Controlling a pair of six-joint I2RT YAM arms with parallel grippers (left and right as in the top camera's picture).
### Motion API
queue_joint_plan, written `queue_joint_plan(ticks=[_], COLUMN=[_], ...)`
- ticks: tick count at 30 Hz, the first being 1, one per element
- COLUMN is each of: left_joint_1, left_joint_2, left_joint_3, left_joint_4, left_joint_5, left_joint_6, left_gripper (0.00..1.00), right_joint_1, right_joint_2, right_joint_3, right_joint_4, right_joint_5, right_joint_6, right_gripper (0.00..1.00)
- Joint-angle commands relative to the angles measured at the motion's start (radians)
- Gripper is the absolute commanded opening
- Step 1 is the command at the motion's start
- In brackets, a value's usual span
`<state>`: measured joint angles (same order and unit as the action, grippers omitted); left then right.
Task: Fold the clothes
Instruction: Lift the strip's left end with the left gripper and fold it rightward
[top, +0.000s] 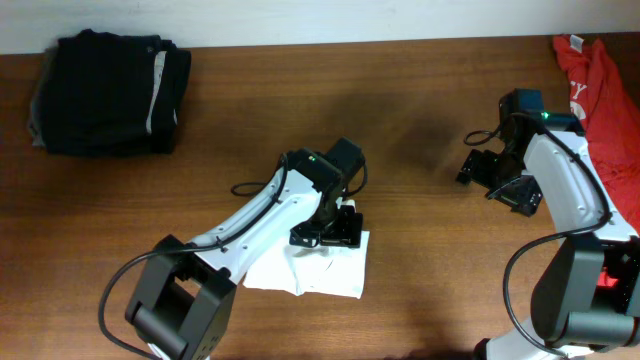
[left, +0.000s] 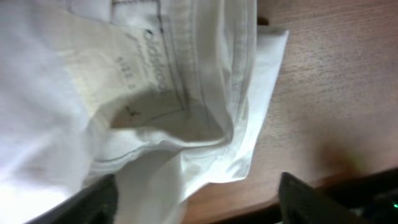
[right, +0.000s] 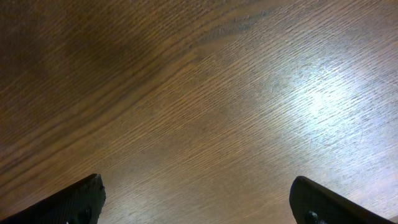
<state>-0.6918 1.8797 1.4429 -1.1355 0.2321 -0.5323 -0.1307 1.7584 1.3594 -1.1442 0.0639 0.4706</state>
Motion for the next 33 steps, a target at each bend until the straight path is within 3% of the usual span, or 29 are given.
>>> queue_joint_plan(ticks=[1, 4, 11, 12, 13, 24, 25, 27, 29, 33], left_joint_1=[0.009, 0.036, 0.066, 0.060, 0.053, 0.005, 0.005, 0.004, 0.002, -0.042], left_joint_2=[-0.008, -0.060, -0.158, -0.155, -0.155, -0.145, -0.145, -0.145, -0.149, -0.162], left_joint_3=[0.021, 0.077, 0.102, 0.090, 0.072, -0.251, -0.266, -0.275, -0.270, -0.254], left_joint_4=[-0.011, -0.085, -0.196, -0.222, -0.228, 0.034, 0.056, 0.075, 0.077, 0.079], left_joint_5=[0.079, 0.082, -0.057, -0.058, -0.057, 0.027, 0.034, 0.041, 0.042, 0.041], left_joint_6=[0.001, 0.055, 0.059, 0.059, 0.058, -0.021, -0.021, -0.021, -0.021, -0.021], left_gripper=[0.85, 0.85, 0.85, 0.86, 0.99, 0.99, 0.96, 0.63, 0.50, 0.13], right_joint_1=[-0.005, -0.005, -0.005, -0.005, -0.005, -0.005, -0.005, -0.005, -0.005, -0.005], right_joint_2=[0.002, 0.002, 0.002, 0.002, 0.002, 0.002, 0.002, 0.002, 0.002, 0.002], right_joint_3=[0.010, 0.010, 0.010, 0.010, 0.010, 0.010, 0.010, 0.010, 0.010, 0.010], right_joint_4=[0.000, 0.000, 0.000, 0.000, 0.000, 0.000, 0.000, 0.000, 0.000, 0.000], right_joint_5=[0.020, 0.020, 0.020, 0.020, 0.020, 0.020, 0.020, 0.020, 0.020, 0.020], right_joint_6=[0.001, 0.001, 0.001, 0.001, 0.001, 0.001, 0.001, 0.001, 0.001, 0.001], right_gripper=[0.98, 0.98, 0.98, 0.99, 0.98, 0.98, 0.98, 0.98, 0.98, 0.98])
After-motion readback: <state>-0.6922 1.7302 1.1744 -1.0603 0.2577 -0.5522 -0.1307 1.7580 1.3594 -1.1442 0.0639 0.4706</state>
